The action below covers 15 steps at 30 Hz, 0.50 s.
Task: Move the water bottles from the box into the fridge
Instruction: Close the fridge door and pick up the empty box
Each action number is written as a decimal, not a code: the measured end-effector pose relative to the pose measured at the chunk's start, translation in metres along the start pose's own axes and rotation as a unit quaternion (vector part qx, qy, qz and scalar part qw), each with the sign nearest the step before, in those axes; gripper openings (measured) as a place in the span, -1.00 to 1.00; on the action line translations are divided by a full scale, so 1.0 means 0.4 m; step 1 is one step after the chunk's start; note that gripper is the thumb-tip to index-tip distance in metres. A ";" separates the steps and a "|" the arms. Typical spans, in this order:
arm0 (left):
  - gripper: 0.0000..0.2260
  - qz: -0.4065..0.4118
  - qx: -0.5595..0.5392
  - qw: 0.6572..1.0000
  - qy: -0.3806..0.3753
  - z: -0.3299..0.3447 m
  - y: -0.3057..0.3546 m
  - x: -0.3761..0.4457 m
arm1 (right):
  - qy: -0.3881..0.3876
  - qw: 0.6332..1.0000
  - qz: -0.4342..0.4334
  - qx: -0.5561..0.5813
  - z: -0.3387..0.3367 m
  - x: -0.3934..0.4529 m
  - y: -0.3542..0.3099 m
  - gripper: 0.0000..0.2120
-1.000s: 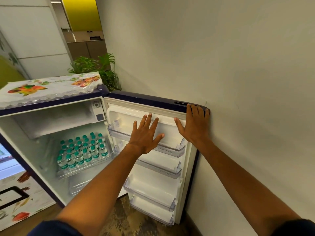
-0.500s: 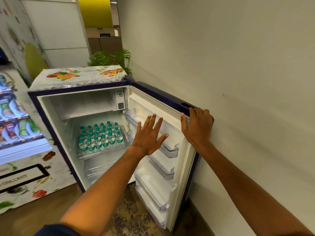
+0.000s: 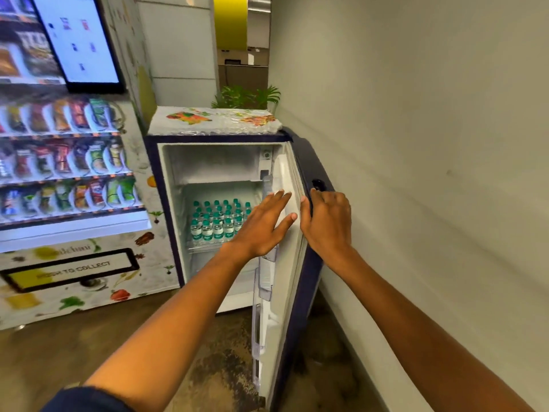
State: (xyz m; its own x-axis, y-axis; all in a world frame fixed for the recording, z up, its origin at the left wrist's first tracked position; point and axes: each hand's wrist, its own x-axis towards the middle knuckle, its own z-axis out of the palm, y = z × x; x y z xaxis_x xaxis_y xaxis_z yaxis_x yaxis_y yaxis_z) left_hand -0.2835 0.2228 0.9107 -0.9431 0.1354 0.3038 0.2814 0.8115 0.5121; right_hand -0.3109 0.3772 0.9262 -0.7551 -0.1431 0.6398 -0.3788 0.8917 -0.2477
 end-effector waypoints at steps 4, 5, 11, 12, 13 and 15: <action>-0.51 -0.010 -0.046 0.998 0.030 -0.055 -0.043 -0.051 | -0.025 0.993 -0.041 0.106 0.036 -0.022 -0.110 -0.48; -0.55 -0.008 -0.061 0.997 0.046 -0.067 -0.056 -0.062 | -0.040 0.990 -0.046 0.130 0.049 -0.021 -0.133 -0.46; -0.63 -0.032 -0.088 0.976 0.195 -0.151 -0.142 -0.120 | -0.076 0.974 -0.122 0.178 0.128 0.001 -0.240 -0.42; -0.65 -0.037 -0.079 0.972 0.217 -0.161 -0.156 -0.122 | -0.071 0.971 -0.138 0.179 0.139 0.003 -0.253 -0.44; -0.66 -0.038 -0.066 0.969 0.235 -0.166 -0.170 -0.121 | -0.069 0.969 -0.152 0.181 0.150 0.006 -0.265 -0.46; -0.67 -0.035 -0.036 0.965 0.258 -0.169 -0.199 -0.110 | -0.073 0.964 -0.171 0.191 0.171 0.018 -0.290 -0.47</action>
State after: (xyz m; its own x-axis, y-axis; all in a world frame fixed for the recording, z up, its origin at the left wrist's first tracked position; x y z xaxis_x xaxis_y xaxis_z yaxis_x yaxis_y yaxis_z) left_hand -0.2523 0.1140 0.9107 -0.7520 -0.2334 0.6165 0.2496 0.7647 0.5940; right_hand -0.3089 0.2434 0.9096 -0.6088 -0.4844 0.6283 -0.7665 0.5634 -0.3083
